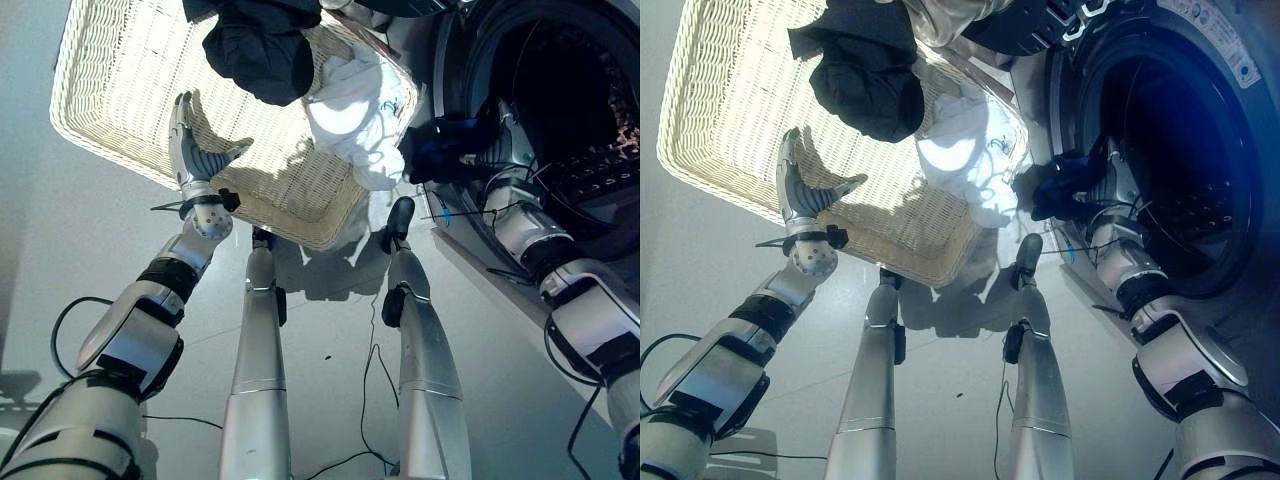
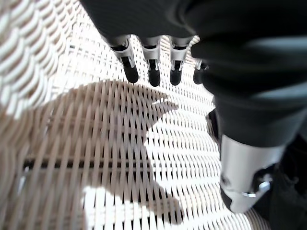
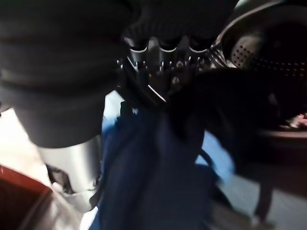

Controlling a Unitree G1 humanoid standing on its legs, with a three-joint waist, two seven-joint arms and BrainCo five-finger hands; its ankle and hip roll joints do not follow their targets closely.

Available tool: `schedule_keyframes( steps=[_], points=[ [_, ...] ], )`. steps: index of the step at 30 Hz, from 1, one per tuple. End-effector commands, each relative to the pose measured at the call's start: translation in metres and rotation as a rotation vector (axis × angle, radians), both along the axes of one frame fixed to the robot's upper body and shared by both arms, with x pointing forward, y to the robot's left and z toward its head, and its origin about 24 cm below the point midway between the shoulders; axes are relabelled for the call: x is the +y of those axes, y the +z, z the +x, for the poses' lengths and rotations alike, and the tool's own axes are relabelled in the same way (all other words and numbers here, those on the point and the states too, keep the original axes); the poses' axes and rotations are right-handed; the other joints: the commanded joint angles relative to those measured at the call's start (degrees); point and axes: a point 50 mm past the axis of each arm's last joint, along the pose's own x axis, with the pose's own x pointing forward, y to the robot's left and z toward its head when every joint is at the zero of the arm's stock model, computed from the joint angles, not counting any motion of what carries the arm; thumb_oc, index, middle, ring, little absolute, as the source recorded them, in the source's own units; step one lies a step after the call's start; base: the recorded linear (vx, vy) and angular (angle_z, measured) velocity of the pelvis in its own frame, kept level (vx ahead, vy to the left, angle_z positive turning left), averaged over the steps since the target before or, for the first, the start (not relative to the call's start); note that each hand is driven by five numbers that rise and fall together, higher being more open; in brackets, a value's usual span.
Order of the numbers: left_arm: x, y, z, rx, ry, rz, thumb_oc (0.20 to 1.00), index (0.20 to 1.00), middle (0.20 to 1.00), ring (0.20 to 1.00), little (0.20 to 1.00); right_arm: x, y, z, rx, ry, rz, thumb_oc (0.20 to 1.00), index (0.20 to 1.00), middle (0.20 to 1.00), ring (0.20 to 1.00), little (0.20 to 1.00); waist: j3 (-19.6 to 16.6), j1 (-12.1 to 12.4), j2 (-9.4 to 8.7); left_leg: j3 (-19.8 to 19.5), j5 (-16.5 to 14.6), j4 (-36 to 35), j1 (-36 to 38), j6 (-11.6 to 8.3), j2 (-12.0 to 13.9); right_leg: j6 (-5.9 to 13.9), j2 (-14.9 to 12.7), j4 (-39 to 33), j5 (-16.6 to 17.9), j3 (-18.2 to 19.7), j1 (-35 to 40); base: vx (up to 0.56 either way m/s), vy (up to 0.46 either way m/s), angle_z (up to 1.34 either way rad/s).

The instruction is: Put the clothes into the washing machine.

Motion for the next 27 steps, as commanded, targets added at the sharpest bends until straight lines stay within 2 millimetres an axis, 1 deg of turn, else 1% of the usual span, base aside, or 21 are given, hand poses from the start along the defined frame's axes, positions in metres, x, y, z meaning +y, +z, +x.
schedule_keyframes(
  steps=[1,4,5,6,8,9,10,12,15,18,22,24,26,27],
  points=[
    [-0.013,0.001,0.0,-0.051,-0.021,-0.008,1.0,1.0,1.0,1.0,1.0,-0.016,-0.004,-0.005,0.054,-0.029,-0.117,1.0,1.0,1.0,1.0,1.0,-1.1,0.2,2.1,1.7,0.4,-1.5,0.7,5.92,-3.2,3.17,1.8,4.5,0.2,-0.6,-2.2,0.0,0.0,0.0],
    [-0.014,-0.001,0.0,-0.05,-0.022,-0.016,1.0,1.0,1.0,1.0,1.0,-0.018,-0.012,-0.005,0.113,-0.036,-0.15,1.0,1.0,1.0,1.0,1.0,-1.1,0.2,2.4,1.8,0.7,-1.5,0.7,5.85,-3.2,3.07,1.8,4.7,0.2,-0.4,-2.3,0.0,0.0,0.0],
    [-0.014,-0.001,0.0,-0.05,-0.022,-0.016,1.0,1.0,1.0,1.0,1.0,-0.018,-0.012,-0.005,0.113,-0.036,-0.15,1.0,1.0,1.0,1.0,1.0,-1.1,0.2,2.4,1.8,0.7,-1.5,0.7,5.85,-3.2,3.07,1.8,4.7,0.2,-0.4,-2.3,0.0,0.0,0.0],
    [-0.015,-0.004,0.0,-0.047,-0.024,-0.018,1.0,1.0,1.0,1.0,1.0,-0.02,-0.018,-0.005,0.163,-0.052,-0.179,1.0,1.0,1.0,1.0,1.0,-1.1,0.2,2.5,2.0,0.8,-1.5,0.7,5.87,-3.2,2.98,1.9,4.9,0.2,-0.4,-2.4,0.0,0.0,0.0],
    [-0.016,-0.004,0.0,-0.048,-0.027,-0.021,1.0,1.0,1.0,1.0,1.0,-0.021,-0.022,-0.005,0.197,-0.073,-0.205,1.0,1.0,1.0,1.0,1.0,-1.1,0.2,2.6,2.0,0.9,-1.5,0.6,5.85,-3.1,2.95,1.8,5.0,0.2,-0.4,-2.5,0.0,0.0,0.0],
    [-0.018,-0.004,0.001,-0.049,-0.031,-0.021,1.0,1.0,1.0,1.0,1.0,-0.023,-0.025,-0.006,0.217,-0.095,-0.224,0.658,0.658,0.658,0.658,0.658,-1.1,0.3,2.69,2.0,1.0,-1.6,0.6,5.89,-3.1,2.91,1.8,5.0,0.2,-0.4,-2.6,0.0,0.0,0.0],
    [-0.019,-0.005,0.001,-0.049,-0.034,-0.02,1.0,1.0,1.0,1.0,1.0,-0.026,-0.026,-0.007,0.235,-0.122,-0.236,0.2,0.2,0.2,0.2,0.2,-1.1,0.3,2.78,2.0,1.1,-1.6,0.7,5.92,-3.1,2.88,1.8,4.9,0.3,-0.4,-2.5,0.0,0.0,0.0],
    [-0.022,-0.004,0.002,-0.049,-0.043,-0.02,1.0,1.0,1.0,1.0,1.0,-0.033,-0.023,-0.008,0.241,-0.189,-0.256,0.2,0.2,0.2,0.2,0.2,-1.1,0.5,3.14,2.0,1.3,-1.6,0.6,5.9,-3.2,2.87,1.6,4.9,0.6,-0.3,-2.7,0.0,0.0,0.0],
    [-0.026,-0.004,0.002,-0.052,-0.052,-0.02,1.0,1.0,1.0,1.0,1.0,-0.038,-0.017,-0.009,0.224,-0.25,-0.281,0.2,0.2,0.2,0.2,0.2,-1.1,0.6,3.64,2.1,1.4,-1.5,0.4,5.98,-3.4,2.86,1.5,4.8,0.8,-0.1,-2.9,0.01,0.007,0.01],
    [-0.031,-0.004,0.002,-0.063,-0.066,-0.028,1.0,1.0,1.0,1.0,1.0,-0.045,0.0,-0.011,0.156,-0.319,-0.288,0.2,0.2,0.2,0.2,0.2,-1.1,0.9,4.52,2.2,1.7,-1.6,0.1,6.0,-3.6,2.85,1.5,4.6,1.1,0.3,-3.2,0.02,0.03,0.05],
    [-0.033,-0.002,0.002,-0.07,-0.075,-0.038,1.0,1.0,1.0,1.0,1.0,-0.048,0.015,-0.011,0.095,-0.342,-0.288,0.2,0.2,0.2,0.2,0.2,-1.1,1.0,5.01,2.2,1.8,-1.4,-0.3,5.88,-3.6,2.92,1.3,4.7,1.2,0.5,-3.7,0.0,0.0,0.0],
    [-0.034,-0.002,0.002,-0.074,-0.084,-0.048,1.0,1.0,1.0,1.0,1.0,-0.047,0.024,-0.011,0.041,-0.336,-0.288,0.2,0.2,0.2,0.2,0.2,-1.1,1.1,5.32,2.3,1.9,-1.1,-0.5,5.83,-3.6,2.9,1.3,5.1,1.1,0.7,-3.9,0.01,0.033,-0.02],
    [-0.036,-0.001,0.002,-0.078,-0.09,-0.051,1.0,1.0,1.0,1.0,1.0,-0.045,0.031,-0.01,0.005,-0.315,-0.283,0.2,0.2,0.2,0.2,0.2,-1.1,1.3,5.44,2.2,1.9,-1.2,-0.5,5.84,-3.7,2.97,1.2,5.0,1.2,0.7,-4.0,0.01,0.014,-0.03],
    [-0.036,-0.001,0.002,-0.078,-0.09,-0.051,1.0,1.0,1.0,1.0,1.0,-0.045,0.031,-0.01,0.005,-0.315,-0.283,0.2,0.2,0.2,0.2,0.2,-1.1,1.3,5.45,2.2,1.9,-1.2,-0.5,5.84,-3.7,2.97,1.2,5.0,1.2,0.7,-4.0,0.0,0.0,0.0]
  ],
)
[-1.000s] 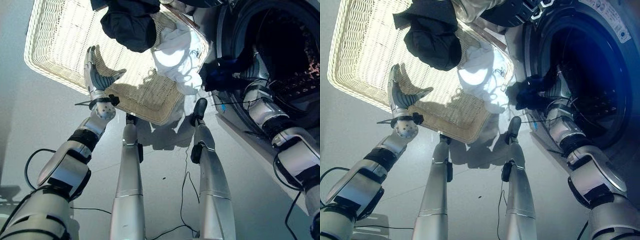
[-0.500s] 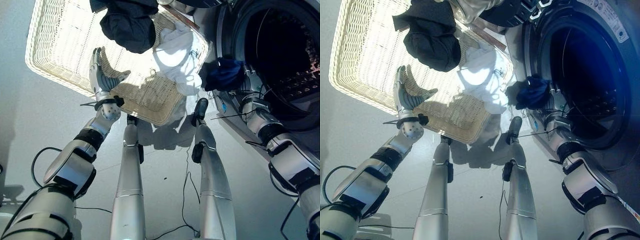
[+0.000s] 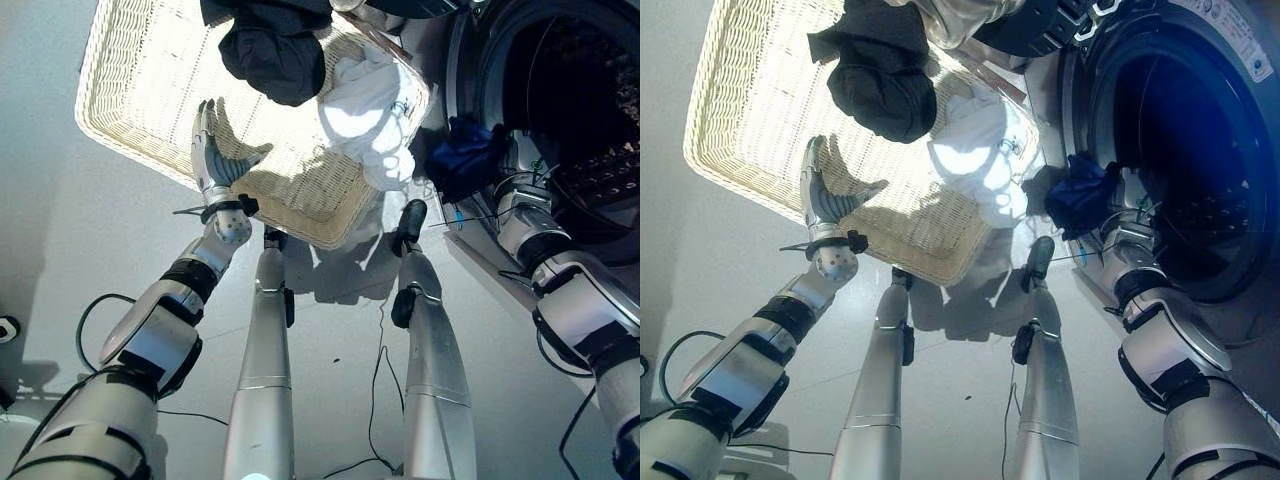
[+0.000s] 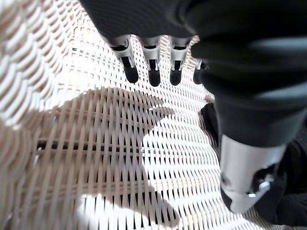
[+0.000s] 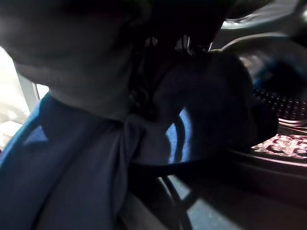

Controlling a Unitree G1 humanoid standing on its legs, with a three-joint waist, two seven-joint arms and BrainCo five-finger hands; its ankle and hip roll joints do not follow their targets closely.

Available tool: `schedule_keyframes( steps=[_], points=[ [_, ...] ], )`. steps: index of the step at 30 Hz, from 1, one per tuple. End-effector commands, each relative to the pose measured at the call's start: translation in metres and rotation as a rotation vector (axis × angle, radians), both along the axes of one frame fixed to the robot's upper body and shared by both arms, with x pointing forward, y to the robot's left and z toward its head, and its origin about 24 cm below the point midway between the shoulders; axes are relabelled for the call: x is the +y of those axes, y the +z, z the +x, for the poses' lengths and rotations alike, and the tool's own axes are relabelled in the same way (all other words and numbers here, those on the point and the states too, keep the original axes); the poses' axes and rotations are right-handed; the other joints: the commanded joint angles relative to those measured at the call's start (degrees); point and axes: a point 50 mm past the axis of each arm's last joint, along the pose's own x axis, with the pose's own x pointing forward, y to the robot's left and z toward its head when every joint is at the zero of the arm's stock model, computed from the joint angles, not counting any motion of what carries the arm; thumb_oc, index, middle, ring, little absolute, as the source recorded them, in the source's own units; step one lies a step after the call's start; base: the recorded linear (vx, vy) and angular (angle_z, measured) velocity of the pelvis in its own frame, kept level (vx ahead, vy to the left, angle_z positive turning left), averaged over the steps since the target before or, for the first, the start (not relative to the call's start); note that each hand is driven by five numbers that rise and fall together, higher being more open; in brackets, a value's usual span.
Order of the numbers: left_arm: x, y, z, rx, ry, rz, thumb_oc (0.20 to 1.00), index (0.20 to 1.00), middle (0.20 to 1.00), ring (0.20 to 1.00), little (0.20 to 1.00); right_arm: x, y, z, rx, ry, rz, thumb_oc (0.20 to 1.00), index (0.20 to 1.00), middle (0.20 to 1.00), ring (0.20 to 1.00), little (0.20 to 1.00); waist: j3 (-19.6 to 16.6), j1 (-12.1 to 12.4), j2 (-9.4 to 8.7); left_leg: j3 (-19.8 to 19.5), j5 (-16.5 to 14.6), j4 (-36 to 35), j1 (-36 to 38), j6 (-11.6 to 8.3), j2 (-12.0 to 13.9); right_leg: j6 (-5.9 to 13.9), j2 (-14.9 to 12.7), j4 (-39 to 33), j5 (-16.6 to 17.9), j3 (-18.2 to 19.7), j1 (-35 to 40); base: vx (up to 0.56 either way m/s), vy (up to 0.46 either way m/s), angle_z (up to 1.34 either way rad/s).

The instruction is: Put the clothes into the washing machine.

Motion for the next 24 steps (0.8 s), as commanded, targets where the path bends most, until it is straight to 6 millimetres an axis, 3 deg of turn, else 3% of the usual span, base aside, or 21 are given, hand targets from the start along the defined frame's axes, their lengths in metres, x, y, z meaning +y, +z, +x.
schedule_keyframes(
  steps=[1,8,9,11,13,14,15,17,18,20,24],
  points=[
    [-0.009,0.008,-0.002,-0.075,-0.033,-0.057,1.0,1.0,1.0,1.0,1.0,-0.021,0.022,-0.009,-0.09,-0.041,-0.09,0.2,0.2,0.2,0.2,0.2,-0.9,-1.2,4.99,0.2,0.6,0.5,-1.5,5.88,-3.1,3.28,2.1,1.7,2.1,-1.4,-1.3,0.0,0.0,0.0],
    [-0.011,0.009,-0.003,-0.082,-0.035,-0.065,1.0,1.0,1.0,1.0,1.0,-0.011,0.022,-0.005,-0.131,0.057,-0.01,0.2,0.2,0.2,0.2,0.2,-0.9,-1.2,4.95,0.1,0.4,0.6,-1.5,5.79,-2.9,3.21,2.1,2.1,1.8,-1.3,-1.5,0.0,0.0,0.0],
    [-0.01,0.008,-0.004,-0.091,-0.034,-0.07,1.0,1.0,1.0,1.0,1.0,-0.017,0.017,-0.007,-0.22,0.072,0.28,0.2,0.2,0.2,0.2,0.2,-0.9,-1.3,4.78,-0.2,0.1,1.4,-1.6,5.69,-2.9,3.01,2.3,2.7,1.7,-1.1,-1.6,0.0,0.0,0.0],
    [-0.003,0.008,-0.006,-0.099,-0.03,-0.061,1.0,1.0,1.0,1.0,1.0,-0.03,0.02,-0.013,-0.381,0.036,0.51,0.2,0.2,0.2,0.2,0.2,-0.9,-1.4,4.46,-0.4,-0.5,2.2,-1.6,5.46,-2.6,3.12,2.3,3.1,1.6,-0.9,-1.6,0.0,-0.021,0.02],
    [0.003,0.005,-0.011,-0.11,-0.018,-0.046,1.0,1.0,1.0,1.0,1.0,-0.056,0.024,-0.029,-0.671,-0.034,0.845,0.2,0.2,0.2,0.2,0.2,-0.9,-1.5,3.7,-0.8,-1.6,3.3,-1.7,5.4,-2.1,3.48,2.3,3.2,1.7,-0.9,-1.3,0.01,-0.07,0.02],
    [0.005,0.004,-0.012,-0.113,-0.016,-0.045,1.0,1.0,1.0,1.0,1.0,-0.062,0.027,-0.032,-0.734,-0.046,0.912,0.2,0.2,0.2,0.2,0.2,-0.9,-1.6,3.46,-0.9,-1.8,3.3,-1.7,5.39,-2.1,3.61,2.3,2.9,1.8,-0.9,-1.1,0.01,-0.097,-0.02],
    [0.009,0.001,-0.017,-0.129,-0.016,-0.046,1.0,1.0,1.0,1.0,1.0,-0.076,0.033,-0.043,-0.936,-0.062,1.066,0.2,0.2,0.2,0.2,0.2,-0.9,-1.7,2.78,-1.2,-2.3,3.2,-1.6,5.38,-1.9,3.88,2.5,2.3,2.0,-1.2,-0.7,0.01,-0.078,-0.02],
    [0.011,0.0,-0.02,-0.138,-0.017,-0.043,1.0,1.0,1.0,1.0,1.0,-0.083,0.037,-0.05,-1.043,-0.074,1.116,0.2,0.2,0.2,0.2,0.2,-0.9,-1.7,2.44,-1.4,-2.4,3.0,-1.3,5.38,-1.8,3.97,2.6,1.9,2.1,-1.3,-0.4,0.0,-0.029,0.0],
    [0.012,0.0,-0.023,-0.157,-0.019,-0.036,1.0,1.0,1.0,1.0,1.0,-0.093,0.049,-0.06,-1.194,-0.086,1.155,0.2,0.2,0.2,0.2,0.2,-0.9,-1.8,2.13,-1.5,-2.5,2.8,-1.0,5.45,-1.6,4.0,2.9,1.7,2.1,-1.3,-0.2,0.0,0.0,0.0],
    [0.014,0.004,-0.025,-0.18,-0.014,-0.012,1.0,1.0,1.0,1.0,1.0,-0.104,0.062,-0.071,-1.317,-0.101,1.182,0.2,0.2,0.2,0.2,0.2,-0.9,-1.9,1.83,-1.6,-2.7,3.0,-0.9,5.44,-1.4,4.03,3.0,2.0,2.0,-1.2,-0.1,0.0,0.023,-0.05],
    [0.017,0.022,-0.027,-0.241,0.012,0.115,1.0,1.0,1.0,1.0,1.0,-0.126,0.078,-0.091,-1.482,-0.105,1.222,0.2,0.2,0.2,0.2,0.2,-0.9,-2.3,1.18,-2.1,-2.7,2.9,-0.4,5.36,-1.4,4.15,3.0,2.0,2.0,-1.0,0.3,0.0,0.025,-0.05]
  ],
)
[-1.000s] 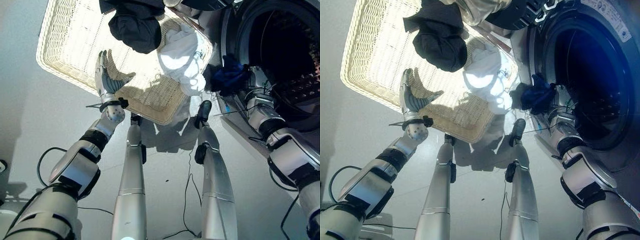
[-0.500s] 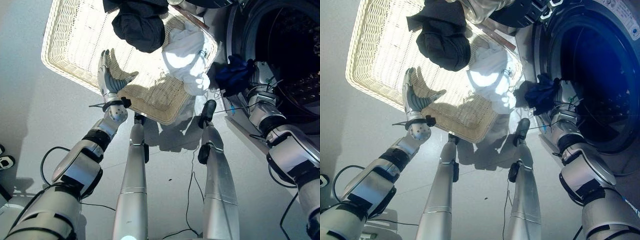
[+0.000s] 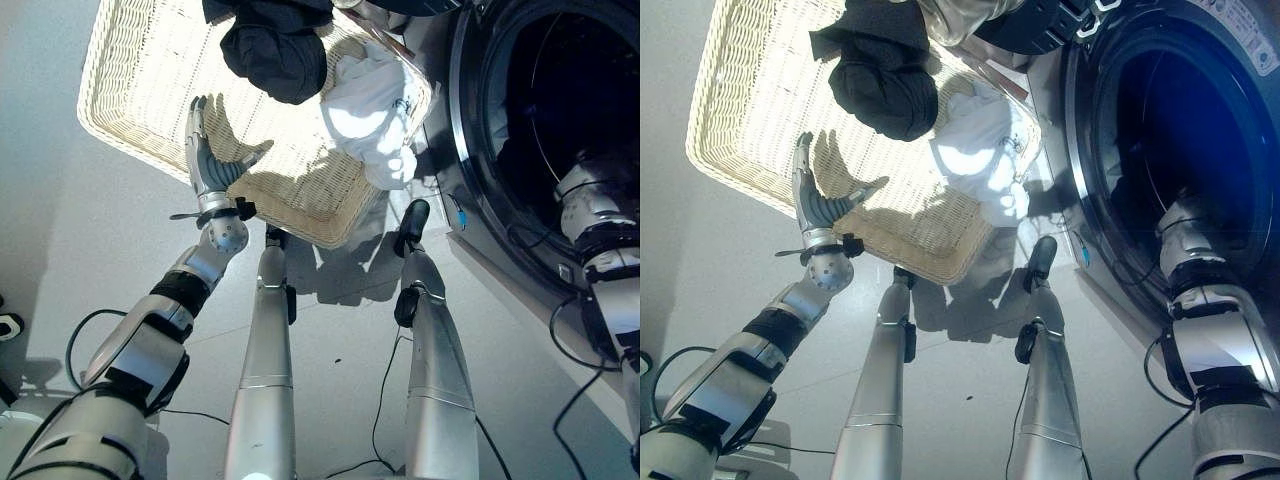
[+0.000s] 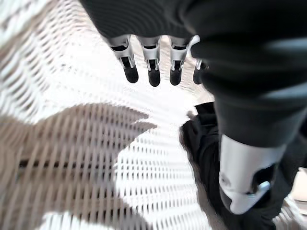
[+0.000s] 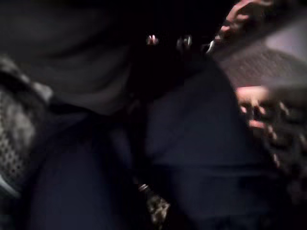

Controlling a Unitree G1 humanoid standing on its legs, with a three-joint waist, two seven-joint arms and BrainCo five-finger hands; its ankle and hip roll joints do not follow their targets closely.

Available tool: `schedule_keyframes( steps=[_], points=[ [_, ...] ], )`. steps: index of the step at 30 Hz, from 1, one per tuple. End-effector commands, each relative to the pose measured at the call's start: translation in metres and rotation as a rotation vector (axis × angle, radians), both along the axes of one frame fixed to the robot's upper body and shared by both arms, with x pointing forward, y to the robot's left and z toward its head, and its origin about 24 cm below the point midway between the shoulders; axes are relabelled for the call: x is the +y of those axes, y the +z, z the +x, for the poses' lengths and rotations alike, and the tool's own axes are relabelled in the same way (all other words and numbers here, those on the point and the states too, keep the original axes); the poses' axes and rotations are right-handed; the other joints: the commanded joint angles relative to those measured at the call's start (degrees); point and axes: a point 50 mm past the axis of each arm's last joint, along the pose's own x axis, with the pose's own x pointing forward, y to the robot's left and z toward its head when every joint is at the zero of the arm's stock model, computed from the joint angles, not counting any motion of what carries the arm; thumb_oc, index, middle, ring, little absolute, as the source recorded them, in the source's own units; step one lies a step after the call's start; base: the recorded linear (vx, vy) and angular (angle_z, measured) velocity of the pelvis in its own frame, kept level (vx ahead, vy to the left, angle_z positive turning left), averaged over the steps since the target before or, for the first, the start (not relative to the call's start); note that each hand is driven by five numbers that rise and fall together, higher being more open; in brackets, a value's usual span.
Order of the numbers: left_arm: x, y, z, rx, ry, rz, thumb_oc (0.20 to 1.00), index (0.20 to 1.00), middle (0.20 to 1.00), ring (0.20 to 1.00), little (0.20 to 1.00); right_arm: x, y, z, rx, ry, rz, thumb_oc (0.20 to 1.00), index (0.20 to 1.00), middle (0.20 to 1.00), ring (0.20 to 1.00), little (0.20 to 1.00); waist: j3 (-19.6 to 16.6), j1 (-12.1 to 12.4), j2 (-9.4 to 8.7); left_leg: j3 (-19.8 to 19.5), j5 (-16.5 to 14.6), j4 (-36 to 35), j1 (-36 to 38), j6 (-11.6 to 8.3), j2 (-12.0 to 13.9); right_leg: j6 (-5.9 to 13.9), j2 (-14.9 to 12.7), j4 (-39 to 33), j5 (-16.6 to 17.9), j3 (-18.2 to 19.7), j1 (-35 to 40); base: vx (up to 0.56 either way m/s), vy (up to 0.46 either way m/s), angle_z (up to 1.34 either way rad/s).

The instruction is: Put the clothes into the washing machine.

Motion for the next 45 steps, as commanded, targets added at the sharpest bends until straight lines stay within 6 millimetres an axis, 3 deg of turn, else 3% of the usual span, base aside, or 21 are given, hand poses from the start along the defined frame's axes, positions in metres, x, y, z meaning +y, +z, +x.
schedule_keyframes(
  steps=[1,3,4,5,6,7,10,19,24,26,30,33,38,39,40,45],
  points=[
    [0.01,0.014,-0.007,-0.103,0.049,0.068,1.0,1.0,1.0,1.0,1.0,-0.047,0.026,-0.043,-0.128,-0.187,-0.036,0.2,0.2,0.2,0.2,0.2,-1.0,-2.6,0.97,-1.1,-1.2,-1.3,1.9,5.89,-2.2,4.73,1.9,0.6,2.3,-1.0,1.1,-0.01,0.024,-0.04],
    [0.012,0.024,-0.007,-0.13,0.071,0.122,1.0,1.0,1.0,1.0,1.0,-0.05,0.029,-0.046,-0.142,-0.185,-0.044,0.2,0.2,0.2,0.2,0.2,-1.0,-2.8,0.82,-1.2,-1.3,-1.5,2.1,5.87,-2.3,4.79,2.1,0.4,2.2,-0.8,1.2,-0.01,0.029,-0.03],
    [0.013,0.036,-0.005,-0.148,0.093,0.17,1.0,1.0,1.0,1.0,1.0,-0.047,0.032,-0.044,-0.138,-0.169,-0.061,0.539,0.539,0.539,0.539,0.539,-1.0,-3.0,0.86,-1.3,-1.3,-1.6,2.4,5.85,-2.4,4.85,2.1,0.3,2.2,-0.7,1.4,0.0,0.032,-0.02],
    [0.012,0.039,-0.005,-0.153,0.099,0.184,1.0,1.0,1.0,1.0,1.0,-0.046,0.033,-0.043,-0.136,-0.166,-0.066,0.589,0.589,0.589,0.589,0.589,-1.0,-3.0,0.83,-1.2,-1.4,-1.6,2.4,5.86,-2.5,4.86,2.1,0.2,2.2,-0.7,1.4,0.0,0.047,-0.02],
    [0.012,0.043,-0.003,-0.155,0.114,0.217,1.0,1.0,1.0,1.0,1.0,-0.045,0.034,-0.041,-0.127,-0.152,-0.078,0.95,0.95,0.95,0.95,0.95,-1.0,-3.1,0.96,-1.2,-1.4,-1.8,2.6,5.83,-2.4,4.87,2.1,0.1,2.1,-0.6,1.5,0.0,0.045,-0.02],
    [0.01,0.051,0.0,-0.154,0.137,0.266,1.0,1.0,1.0,1.0,1.0,-0.04,0.037,-0.036,-0.109,-0.11,-0.1,1.0,1.0,1.0,1.0,1.0,-1.0,-3.3,1.16,-1.0,-1.3,-1.9,3.0,5.78,-2.5,4.89,2.0,0.0,2.1,-0.5,1.8,0.0,0.071,-0.02],
    [0.004,0.065,0.007,-0.145,0.187,0.372,1.0,1.0,1.0,1.0,1.0,-0.024,0.044,-0.021,-0.039,-0.037,-0.175,1.0,1.0,1.0,1.0,1.0,-1.0,-3.4,1.66,-0.5,-1.1,-2.4,3.3,5.6,-2.6,4.84,1.7,-0.4,2.0,-0.3,2.0,-0.01,0.073,0.0],
    [-0.009,0.096,0.018,-0.174,0.279,0.452,1.0,1.0,1.0,1.0,1.0,0.009,0.048,0.008,0.177,0.08,-0.361,1.0,1.0,1.0,1.0,1.0,-1.0,-4.1,2.57,1.1,-0.4,-3.3,2.9,4.84,-2.2,4.8,1.2,-1.0,1.6,0.1,1.6,-0.02,0.057,-0.03],
    [-0.017,0.111,0.02,-0.201,0.311,0.483,1.0,1.0,1.0,1.0,1.0,0.027,0.027,0.026,0.244,0.252,-0.359,1.0,1.0,1.0,1.0,1.0,-1.0,-4.8,2.26,1.9,0.0,-4.0,2.5,4.3,-1.6,4.84,1.5,-1.5,1.4,0.2,1.2,-0.01,0.027,0.0],
    [-0.023,0.117,0.022,-0.208,0.331,0.492,1.0,1.0,1.0,1.0,1.0,0.036,0.009,0.034,0.258,0.348,-0.347,1.0,1.0,1.0,1.0,1.0,-1.0,-5.7,1.96,2.4,0.2,-4.7,2.2,4.08,-1.4,4.79,2.0,-1.8,1.3,0.5,0.8,-0.01,0.044,-0.04],
    [-0.026,0.121,0.024,-0.2,0.353,0.49,1.0,1.0,1.0,1.0,1.0,0.045,-0.002,0.039,0.261,0.415,-0.351,1.0,1.0,1.0,1.0,1.0,-1.0,-6.2,1.89,2.6,0.3,-5.0,1.9,3.97,-1.3,4.78,2.2,-1.9,1.4,0.8,0.3,0.0,0.022,-0.01],
    [-0.021,0.124,0.025,-0.171,0.383,0.45,1.0,1.0,1.0,1.0,1.0,0.06,-0.01,0.046,0.261,0.503,-0.395,1.0,1.0,1.0,1.0,1.0,-1.0,-6.9,1.87,3.0,0.2,-5.0,1.5,3.77,-1.2,4.62,2.6,-2.0,1.3,1.4,-0.3,0.0,0.077,-0.04],
    [-0.001,0.115,0.034,0.039,0.415,0.365,1.0,1.0,1.0,1.0,1.0,0.085,-0.019,0.053,0.225,0.645,-0.471,1.0,1.0,1.0,1.0,1.0,-1.0,-8.3,1.88,4.0,0.5,-5.2,1.5,3.08,-0.7,4.17,3.1,-2.1,0.8,2.6,-0.5,-0.01,0.08,-0.05],
    [0.002,0.112,0.035,0.064,0.413,0.348,0.683,0.683,0.683,0.683,0.683,0.089,-0.021,0.053,0.217,0.657,-0.481,1.0,1.0,1.0,1.0,1.0,-1.0,-8.4,1.86,4.2,0.6,-5.4,1.6,3.0,-0.7,4.12,3.2,-2.2,0.6,2.8,-0.4,-0.01,0.056,-0.05],
    [0.005,0.11,0.036,0.097,0.41,0.325,0.2,0.2,0.2,0.2,0.2,0.093,-0.023,0.053,0.204,0.673,-0.494,1.0,1.0,1.0,1.0,1.0,-1.0,-8.7,1.84,4.3,0.7,-5.7,1.7,2.95,-0.6,4.11,3.3,-2.2,0.5,3.0,-0.4,-0.01,0.042,-0.04],
    [0.018,0.1,0.038,0.185,0.403,0.261,0.2,0.2,0.2,0.2,0.2,0.118,-0.019,0.05,0.142,0.711,-0.593,1.0,1.0,1.0,1.0,1.0,-1.0,-9.4,1.71,4.7,1.1,-6.3,1.4,2.52,-0.4,3.86,3.6,-2.5,0.0,3.6,-0.8,-0.01,0.059,-0.02]
  ],
)
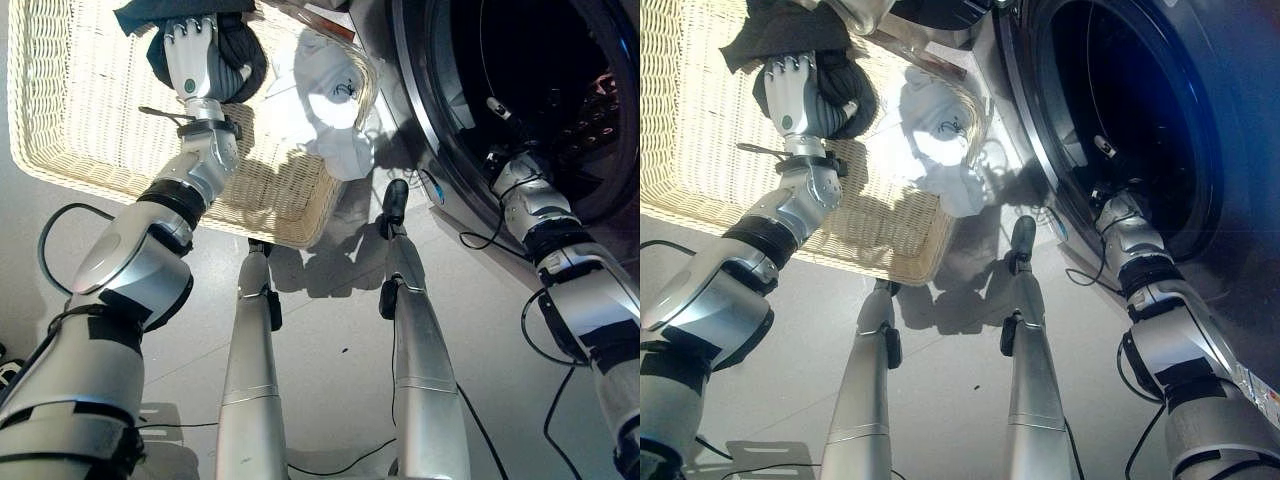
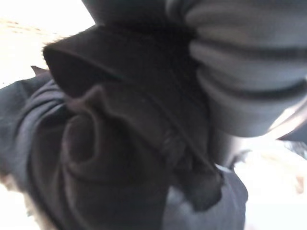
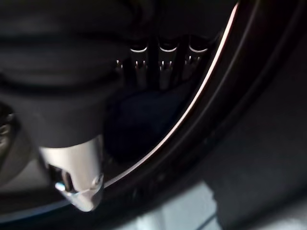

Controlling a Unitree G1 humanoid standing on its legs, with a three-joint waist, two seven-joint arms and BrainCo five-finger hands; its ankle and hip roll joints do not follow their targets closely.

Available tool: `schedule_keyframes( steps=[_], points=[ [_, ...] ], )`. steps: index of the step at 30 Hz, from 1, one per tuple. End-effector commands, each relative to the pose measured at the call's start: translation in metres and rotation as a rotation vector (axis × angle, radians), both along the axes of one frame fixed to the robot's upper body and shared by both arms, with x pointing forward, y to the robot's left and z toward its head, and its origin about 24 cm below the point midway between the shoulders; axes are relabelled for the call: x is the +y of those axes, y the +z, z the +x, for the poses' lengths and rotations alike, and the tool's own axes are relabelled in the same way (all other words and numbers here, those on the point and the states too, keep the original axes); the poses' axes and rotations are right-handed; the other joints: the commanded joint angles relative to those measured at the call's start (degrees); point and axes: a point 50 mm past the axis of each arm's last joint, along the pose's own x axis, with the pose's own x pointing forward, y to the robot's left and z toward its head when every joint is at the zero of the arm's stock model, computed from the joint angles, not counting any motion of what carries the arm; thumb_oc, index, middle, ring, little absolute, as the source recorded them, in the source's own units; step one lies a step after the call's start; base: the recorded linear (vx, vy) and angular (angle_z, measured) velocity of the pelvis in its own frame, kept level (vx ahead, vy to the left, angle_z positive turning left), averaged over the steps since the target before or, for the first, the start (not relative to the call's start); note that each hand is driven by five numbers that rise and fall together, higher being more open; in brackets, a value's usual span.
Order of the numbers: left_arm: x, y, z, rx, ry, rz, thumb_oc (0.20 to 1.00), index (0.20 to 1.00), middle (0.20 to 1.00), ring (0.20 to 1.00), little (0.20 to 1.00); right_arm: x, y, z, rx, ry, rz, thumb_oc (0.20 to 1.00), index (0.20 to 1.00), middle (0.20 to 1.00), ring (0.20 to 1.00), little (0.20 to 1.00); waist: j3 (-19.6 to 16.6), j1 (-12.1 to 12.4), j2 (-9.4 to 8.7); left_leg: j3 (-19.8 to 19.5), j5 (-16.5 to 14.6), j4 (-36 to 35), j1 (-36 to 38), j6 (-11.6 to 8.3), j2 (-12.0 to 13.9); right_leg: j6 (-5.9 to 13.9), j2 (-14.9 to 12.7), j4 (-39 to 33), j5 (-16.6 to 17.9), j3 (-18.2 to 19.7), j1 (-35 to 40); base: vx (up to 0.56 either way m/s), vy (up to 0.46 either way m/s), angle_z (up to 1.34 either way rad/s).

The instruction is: Put the clothes into the washing machine.

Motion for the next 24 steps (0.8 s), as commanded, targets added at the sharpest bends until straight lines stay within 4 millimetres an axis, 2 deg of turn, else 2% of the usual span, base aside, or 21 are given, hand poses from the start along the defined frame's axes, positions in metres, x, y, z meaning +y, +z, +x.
schedule_keyframes(
  steps=[1,5,14,21,24],
  points=[
    [0.032,-0.016,0.007,0.189,0.069,-0.16,0.2,0.2,0.2,0.2,0.2,0.02,0.0,-0.004,-0.074,0.052,-0.073,1.0,1.0,1.0,1.0,1.0,-0.6,-1.9,1.76,-0.3,1.1,-3.7,1.1,1.18,-0.4,2.6,3.4,4.7,-4.3,-0.1,-0.4,-0.01,0.05,-0.05],
    [0.035,-0.016,0.005,0.159,0.048,-0.21,0.2,0.2,0.2,0.2,0.2,0.039,0.008,-0.012,-0.153,0.092,-0.099,1.0,1.0,1.0,1.0,1.0,-0.6,-2.4,1.47,-0.1,1.3,-4.2,1.1,0.99,-0.4,2.43,3.6,4.7,-4.6,0.1,-0.5,-0.01,0.029,-0.08],
    [0.027,-0.016,-0.005,-0.047,-0.159,-0.359,0.2,0.2,0.2,0.2,0.2,0.057,0.016,-0.024,-0.273,0.125,-0.101,1.0,1.0,1.0,1.0,1.0,-0.6,-1.8,1.53,-0.6,1.2,-4.6,1.4,0.97,-0.5,2.49,3.3,4.8,-5.1,-0.1,-0.2,0.0,-0.005,-0.01],
    [0.006,-0.037,-0.02,-0.229,-0.345,-0.43,0.2,0.2,0.2,0.2,0.2,0.066,0.018,-0.044,-0.395,0.088,-0.102,1.0,1.0,1.0,1.0,1.0,-0.6,-0.8,1.5,-1.5,0.7,-4.2,1.2,1.48,-0.9,2.55,3.5,5.3,-5.3,-0.5,-0.3,0.0,-0.043,-0.01],
    [-0.006,-0.047,-0.031,-0.319,-0.442,-0.48,0.2,0.2,0.2,0.2,0.2,0.072,0.026,-0.058,-0.504,0.021,-0.177,1.0,1.0,1.0,1.0,1.0,-0.6,-0.2,1.76,-2.1,0.5,-3.9,0.8,1.96,-1.4,2.66,3.5,5.8,-5.3,-0.7,-0.7,0.0,-0.041,-0.01]
  ],
)
